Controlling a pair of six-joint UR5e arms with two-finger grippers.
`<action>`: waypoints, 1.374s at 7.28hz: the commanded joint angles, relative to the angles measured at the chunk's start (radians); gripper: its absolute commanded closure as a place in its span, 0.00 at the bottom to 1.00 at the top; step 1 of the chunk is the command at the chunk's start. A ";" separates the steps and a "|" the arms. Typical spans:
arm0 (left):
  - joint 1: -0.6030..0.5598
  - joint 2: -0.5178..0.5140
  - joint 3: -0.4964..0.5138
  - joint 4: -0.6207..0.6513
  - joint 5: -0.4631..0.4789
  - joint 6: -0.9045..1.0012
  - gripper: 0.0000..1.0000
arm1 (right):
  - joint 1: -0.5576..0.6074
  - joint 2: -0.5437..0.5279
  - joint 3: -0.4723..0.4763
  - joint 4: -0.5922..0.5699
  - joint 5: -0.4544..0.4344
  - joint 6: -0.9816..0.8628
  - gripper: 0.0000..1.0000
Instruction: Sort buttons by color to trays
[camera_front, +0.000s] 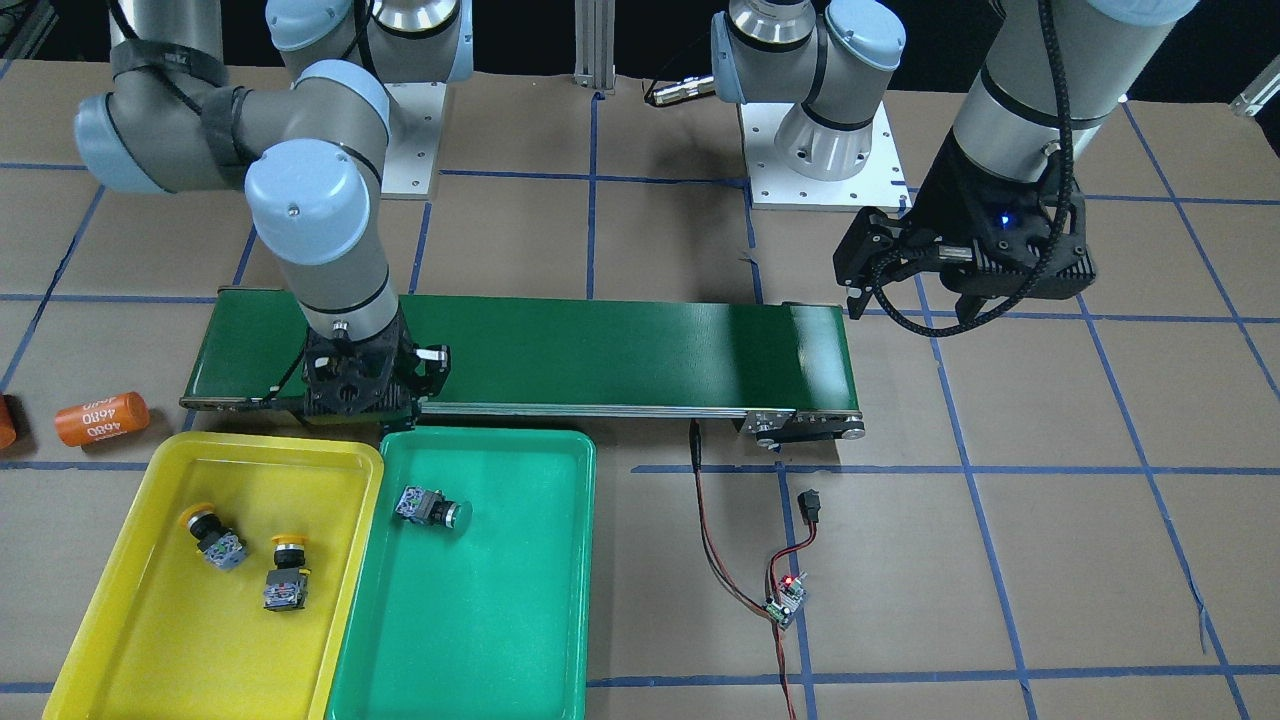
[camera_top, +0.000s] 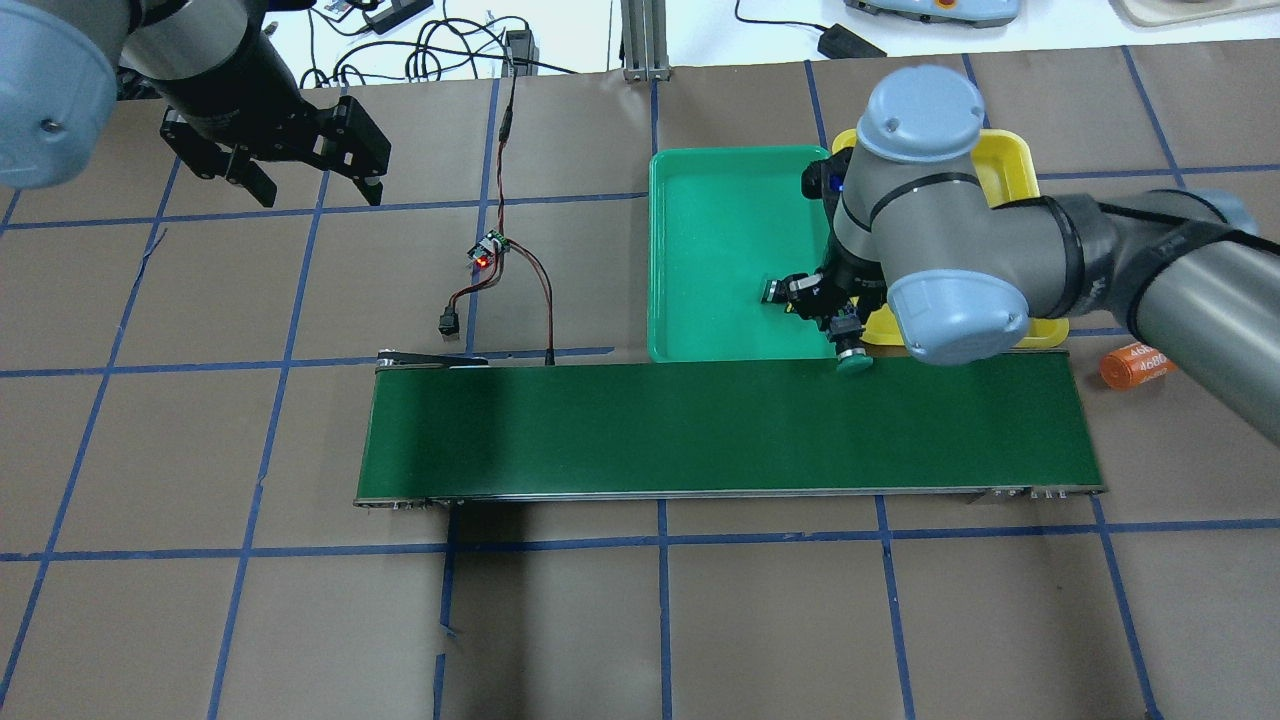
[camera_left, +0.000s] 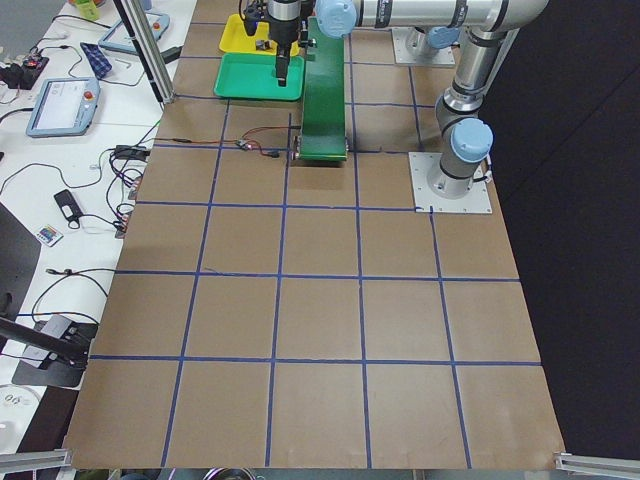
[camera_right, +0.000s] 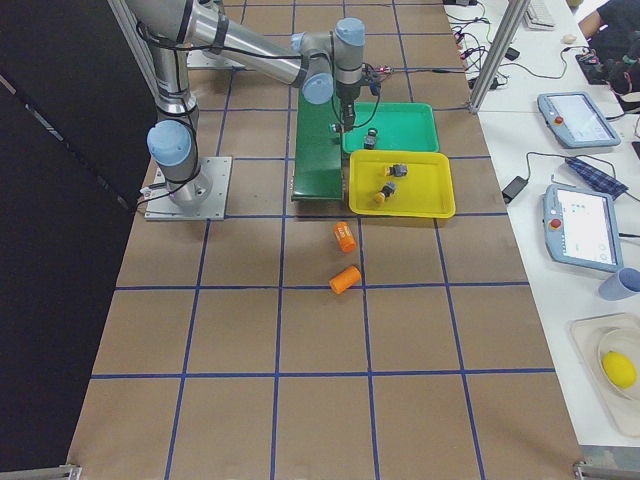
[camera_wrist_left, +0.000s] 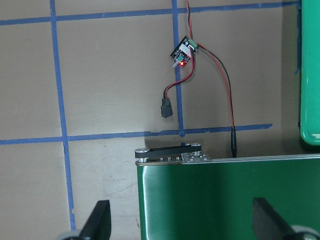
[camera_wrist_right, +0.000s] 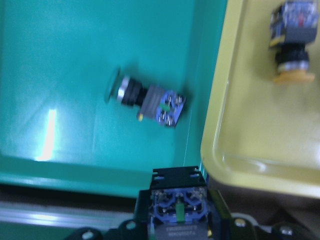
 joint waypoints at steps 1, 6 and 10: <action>0.000 0.000 0.001 0.000 0.000 0.000 0.00 | -0.010 0.199 -0.291 0.010 -0.011 0.001 0.68; 0.000 0.002 0.000 0.000 0.000 0.000 0.00 | -0.018 0.113 -0.338 0.252 -0.077 -0.021 0.00; 0.000 0.002 0.000 0.000 0.000 0.002 0.00 | -0.023 -0.188 -0.325 0.543 -0.064 -0.012 0.00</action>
